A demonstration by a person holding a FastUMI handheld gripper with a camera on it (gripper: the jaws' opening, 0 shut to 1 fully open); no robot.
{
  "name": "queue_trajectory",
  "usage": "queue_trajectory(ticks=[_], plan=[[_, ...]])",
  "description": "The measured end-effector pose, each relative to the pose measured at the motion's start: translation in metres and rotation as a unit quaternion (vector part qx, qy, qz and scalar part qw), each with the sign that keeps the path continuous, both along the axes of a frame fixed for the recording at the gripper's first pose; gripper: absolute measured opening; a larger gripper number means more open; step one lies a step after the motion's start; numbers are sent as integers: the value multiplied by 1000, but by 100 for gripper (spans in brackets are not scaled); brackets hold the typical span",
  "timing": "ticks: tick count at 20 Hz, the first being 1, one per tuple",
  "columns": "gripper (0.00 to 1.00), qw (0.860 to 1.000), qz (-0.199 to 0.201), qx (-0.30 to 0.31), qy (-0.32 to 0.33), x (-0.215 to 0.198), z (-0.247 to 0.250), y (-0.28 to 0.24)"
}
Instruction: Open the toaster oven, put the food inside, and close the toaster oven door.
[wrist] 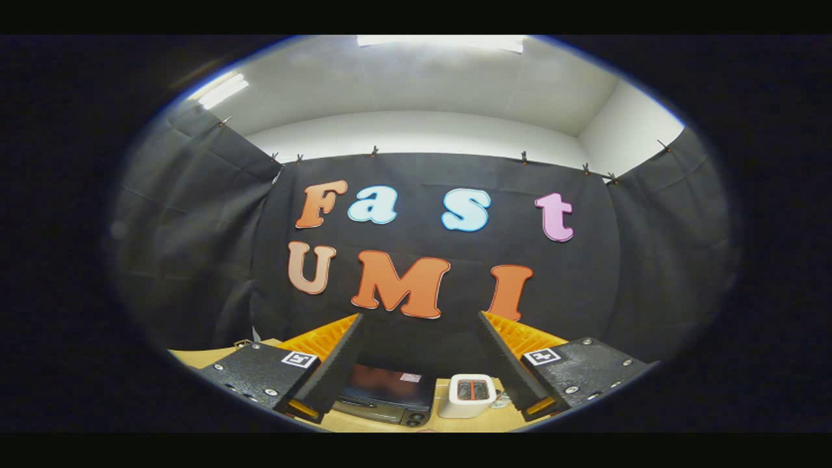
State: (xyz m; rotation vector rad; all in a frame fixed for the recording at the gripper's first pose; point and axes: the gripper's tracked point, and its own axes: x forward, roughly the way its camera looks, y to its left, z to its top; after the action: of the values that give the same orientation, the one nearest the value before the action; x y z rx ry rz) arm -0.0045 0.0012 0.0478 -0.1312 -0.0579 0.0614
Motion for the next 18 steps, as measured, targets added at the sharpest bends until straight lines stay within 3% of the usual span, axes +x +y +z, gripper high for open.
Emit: queue_trajectory(ticks=[11,18], plan=[[99,1000,7,4,-28,-8,22,-1],[100,1000,12,4,-14,-1,13,6]])
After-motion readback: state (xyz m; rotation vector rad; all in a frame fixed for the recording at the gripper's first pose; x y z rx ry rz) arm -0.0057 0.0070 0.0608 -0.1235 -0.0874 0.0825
